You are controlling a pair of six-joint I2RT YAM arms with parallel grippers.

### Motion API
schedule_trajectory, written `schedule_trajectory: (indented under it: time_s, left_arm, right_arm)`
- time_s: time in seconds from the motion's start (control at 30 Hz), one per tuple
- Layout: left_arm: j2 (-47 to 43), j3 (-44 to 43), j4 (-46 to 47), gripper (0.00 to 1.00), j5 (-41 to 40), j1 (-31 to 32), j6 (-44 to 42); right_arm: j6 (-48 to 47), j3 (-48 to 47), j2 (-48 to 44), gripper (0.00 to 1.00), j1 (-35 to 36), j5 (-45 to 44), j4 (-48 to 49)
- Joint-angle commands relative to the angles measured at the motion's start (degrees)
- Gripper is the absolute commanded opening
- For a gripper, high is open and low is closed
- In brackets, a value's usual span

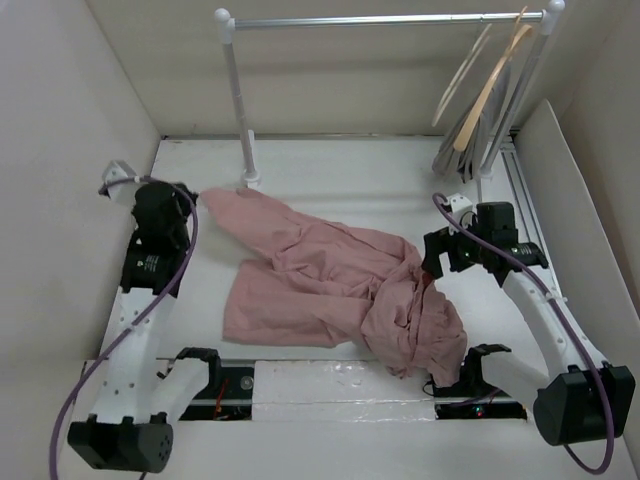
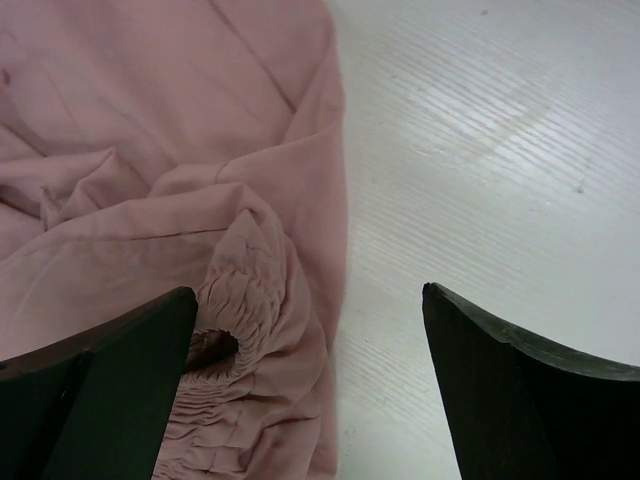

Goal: Place the trousers on the hanger
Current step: Fold the trousers

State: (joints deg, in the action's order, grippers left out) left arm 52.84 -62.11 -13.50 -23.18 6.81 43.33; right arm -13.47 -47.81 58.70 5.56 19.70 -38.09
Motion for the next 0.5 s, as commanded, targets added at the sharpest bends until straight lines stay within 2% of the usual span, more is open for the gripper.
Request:
schedule_trajectory:
  time_s: [0.0,0.03,0.07,0.13,0.17,0.23,0.27,0.37,0.43,0.47]
  left_arm:
    - [2.6,16.6,-2.8,0.0,7.7,-9.6,5.6]
    - [2.1,22.9,-0.2,0.0,10.7,-12.1,6.1]
    - [1.6,25.3,1.1,0.0,15.9,-14.3,6.2]
    - [1.3,27.2,4.2,0.0,19.4,-16.5,4.8]
    - [2.0,26.8,5.0,0.12,21.8,-16.5,3.5]
    - [3.6,23.5,5.3,0.38,21.9,-14.5,1.1]
    - [5.8,22.0,4.8,0.55,20.8,-13.9,0.4]
    - [11.6,18.0,4.4,0.69,20.4,-13.9,-1.3]
    - [18.0,14.6,3.7,0.69,20.6,-13.9,-2.9]
    - [18.1,13.8,3.5,0.7,20.6,-13.9,-3.2]
  right_arm:
    - [0.4,0.8,0.0,1.0,2.2,4.0,3.4]
    - [0.2,0.5,0.9,1.0,3.2,4.3,3.4]
    - [0.1,0.2,1.6,1.0,3.2,4.4,2.5]
    - [-0.9,-1.0,3.5,1.0,3.8,5.8,1.6]
    - [-1.3,-1.1,3.5,1.0,3.8,6.4,2.0]
    - [-1.3,-1.1,3.1,0.95,4.3,8.2,2.8]
    - [-0.9,-1.3,2.9,0.92,4.3,8.0,2.9]
    - [0.3,-2.6,2.3,0.82,4.9,9.0,2.5]
    - [0.2,-3.6,1.8,0.84,5.6,10.2,1.8]
    - [-0.1,-4.7,1.0,0.86,6.4,10.1,0.7]
